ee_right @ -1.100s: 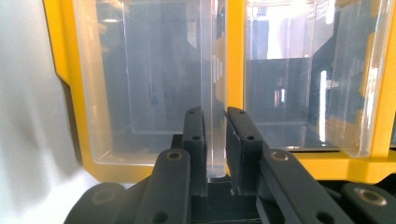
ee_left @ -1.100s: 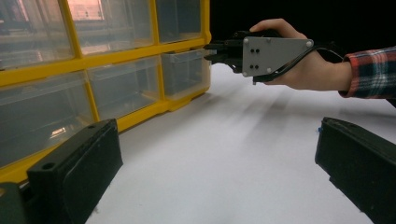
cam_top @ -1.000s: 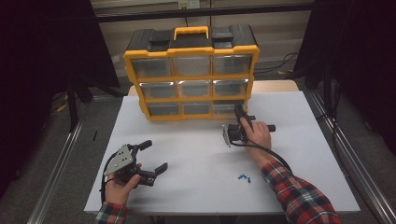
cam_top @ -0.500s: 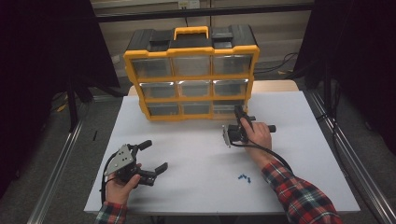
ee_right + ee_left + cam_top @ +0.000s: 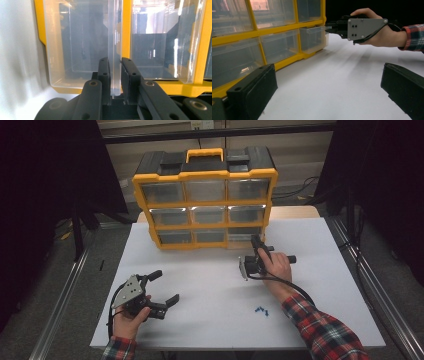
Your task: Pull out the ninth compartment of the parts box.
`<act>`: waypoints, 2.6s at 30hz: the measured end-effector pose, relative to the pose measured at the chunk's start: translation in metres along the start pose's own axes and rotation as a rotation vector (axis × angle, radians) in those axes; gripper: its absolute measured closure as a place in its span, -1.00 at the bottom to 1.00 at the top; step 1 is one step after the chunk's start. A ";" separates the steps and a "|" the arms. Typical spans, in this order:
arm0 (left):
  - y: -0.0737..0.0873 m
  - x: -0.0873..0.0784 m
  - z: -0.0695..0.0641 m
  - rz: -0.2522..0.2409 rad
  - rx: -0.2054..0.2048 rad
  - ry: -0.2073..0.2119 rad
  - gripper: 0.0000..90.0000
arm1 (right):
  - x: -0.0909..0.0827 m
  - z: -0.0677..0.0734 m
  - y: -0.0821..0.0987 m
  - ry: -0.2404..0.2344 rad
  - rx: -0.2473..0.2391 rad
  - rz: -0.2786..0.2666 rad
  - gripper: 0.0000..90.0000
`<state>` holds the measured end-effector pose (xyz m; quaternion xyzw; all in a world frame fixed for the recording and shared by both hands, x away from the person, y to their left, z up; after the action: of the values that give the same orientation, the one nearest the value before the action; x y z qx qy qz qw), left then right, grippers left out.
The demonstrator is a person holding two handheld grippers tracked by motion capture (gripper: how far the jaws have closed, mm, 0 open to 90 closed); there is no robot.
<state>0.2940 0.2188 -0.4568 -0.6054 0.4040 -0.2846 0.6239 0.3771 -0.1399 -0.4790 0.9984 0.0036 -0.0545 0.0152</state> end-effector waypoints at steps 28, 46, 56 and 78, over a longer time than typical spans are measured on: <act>0.000 0.001 0.000 -0.016 -0.022 -0.009 -0.99 | -0.015 0.000 -0.002 -0.022 0.002 0.002 0.76; 0.000 0.000 0.001 -0.011 -0.009 -0.016 -0.99 | -0.023 0.001 -0.001 -0.018 -0.007 -0.017 0.76; 0.000 0.000 0.001 -0.012 -0.011 -0.015 -0.99 | -0.028 0.003 0.001 -0.012 -0.001 -0.036 0.76; 0.000 -0.001 0.002 -0.010 -0.005 -0.020 -0.99 | -0.041 0.003 0.004 0.006 -0.057 -0.104 0.76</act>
<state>0.2948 0.2207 -0.4563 -0.6116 0.3955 -0.2808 0.6250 0.3365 -0.1447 -0.4775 0.9962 0.0569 -0.0523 0.0410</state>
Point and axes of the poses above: each handheld gripper's, and its own axes: x roughly forward along the jaws, y roughly out of its underside, z roughly to its left, the point moved 2 cm from there along x, roughly forward along the jaws, and after that the axes turned 5 degrees about -x, right-handed, at the moved point
